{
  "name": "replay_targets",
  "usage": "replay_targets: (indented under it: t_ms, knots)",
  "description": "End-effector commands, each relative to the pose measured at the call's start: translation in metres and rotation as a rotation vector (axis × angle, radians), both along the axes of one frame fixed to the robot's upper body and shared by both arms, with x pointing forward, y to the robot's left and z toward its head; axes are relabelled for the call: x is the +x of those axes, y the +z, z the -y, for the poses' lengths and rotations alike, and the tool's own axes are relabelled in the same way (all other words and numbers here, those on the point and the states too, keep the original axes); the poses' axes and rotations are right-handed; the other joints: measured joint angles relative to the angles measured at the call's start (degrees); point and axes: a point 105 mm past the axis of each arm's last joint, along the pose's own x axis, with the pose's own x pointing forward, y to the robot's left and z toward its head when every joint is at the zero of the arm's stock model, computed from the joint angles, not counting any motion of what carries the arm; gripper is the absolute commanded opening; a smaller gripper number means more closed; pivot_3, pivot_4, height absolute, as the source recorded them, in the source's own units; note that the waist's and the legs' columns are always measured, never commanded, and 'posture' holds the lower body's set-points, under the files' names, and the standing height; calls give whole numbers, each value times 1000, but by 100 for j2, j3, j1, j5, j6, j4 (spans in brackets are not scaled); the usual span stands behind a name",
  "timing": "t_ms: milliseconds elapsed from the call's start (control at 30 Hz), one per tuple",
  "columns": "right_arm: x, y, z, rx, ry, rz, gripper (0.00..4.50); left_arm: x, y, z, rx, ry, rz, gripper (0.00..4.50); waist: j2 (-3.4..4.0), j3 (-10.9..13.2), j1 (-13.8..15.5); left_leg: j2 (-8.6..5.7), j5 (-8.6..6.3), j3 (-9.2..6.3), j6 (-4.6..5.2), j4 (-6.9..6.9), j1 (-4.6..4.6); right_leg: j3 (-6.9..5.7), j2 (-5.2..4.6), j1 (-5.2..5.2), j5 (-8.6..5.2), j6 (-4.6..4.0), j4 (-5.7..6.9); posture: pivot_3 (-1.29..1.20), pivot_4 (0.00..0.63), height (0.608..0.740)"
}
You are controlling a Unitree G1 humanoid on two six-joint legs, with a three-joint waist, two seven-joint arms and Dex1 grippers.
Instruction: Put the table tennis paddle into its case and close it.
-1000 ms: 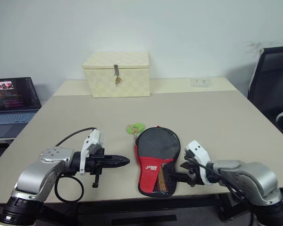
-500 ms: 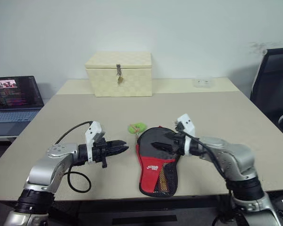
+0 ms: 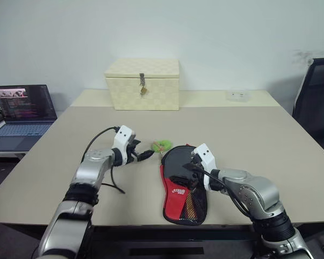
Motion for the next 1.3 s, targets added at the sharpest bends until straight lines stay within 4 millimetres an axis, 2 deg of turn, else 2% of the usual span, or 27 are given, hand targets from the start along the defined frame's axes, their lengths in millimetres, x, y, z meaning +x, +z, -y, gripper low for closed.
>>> replay_targets:
  t_ms: [33,133,233,467,567,767,867,933,967,1100,1300]
  knots:
    - [-2,10,-2,13,-8,48,4500,20,10,10,23,25,18,4452,0,0,5,0,-1,1,1,3,-5,0,-1,-3,1,1,1,0,150,740]
    - [-2,10,-2,13,-28,46,4500,28,7,21,21,27,-25,4452,-1,-1,-2,-3,-3,3,6,27,-54,-12,-1,-48,7,8,11,0,150,740]
    - [1,9,1,8,-62,46,4500,30,-6,33,33,29,-93,4452,-1,-1,-2,-6,-4,8,7,29,-57,-12,-5,-52,7,10,13,0,150,740]
    - [-3,5,6,-13,-108,39,4500,26,-37,42,106,63,-188,4452,-1,-1,-2,-6,-4,7,7,41,-55,-10,-3,-55,7,11,36,0,150,740]
    - [-3,3,11,-20,-140,37,4500,25,-40,47,113,64,-187,3838,-4,-2,1,-7,-4,10,7,51,-49,-6,-5,-54,7,12,51,0,150,740]
    - [-5,0,14,-38,-157,35,4500,25,-43,52,109,58,-184,1754,-5,-3,-2,-12,-2,13,4,60,-34,-1,-3,-52,-4,32,84,0,150,740]
    - [-4,1,11,-36,-145,42,4500,26,-44,47,103,86,-179,687,-5,-4,-7,-13,-1,14,4,61,-31,1,-1,-52,-4,33,88,0,150,740]
    - [-2,2,8,-31,-139,44,4500,27,-44,43,95,107,-177,134,-5,-4,-9,-12,-1,15,4,61,-31,2,0,-52,-3,33,89,0,150,740]
    - [0,2,5,-31,-134,45,4500,27,-44,40,92,118,-176,2,-5,-4,-14,-12,-1,15,4,61,-31,2,0,-52,-3,32,89,0,150,740]
    - [11,-12,-5,-34,-133,5,4500,29,-42,32,77,158,-171,2,-7,-5,-48,-12,-1,18,4,61,-28,4,1,-52,-1,32,89,0,150,740]
    - [28,-44,2,-114,-171,-58,4500,31,-37,25,56,192,-157,2,-13,-10,-93,-11,-1,20,4,63,-25,7,2,-51,4,30,90,0,150,740]
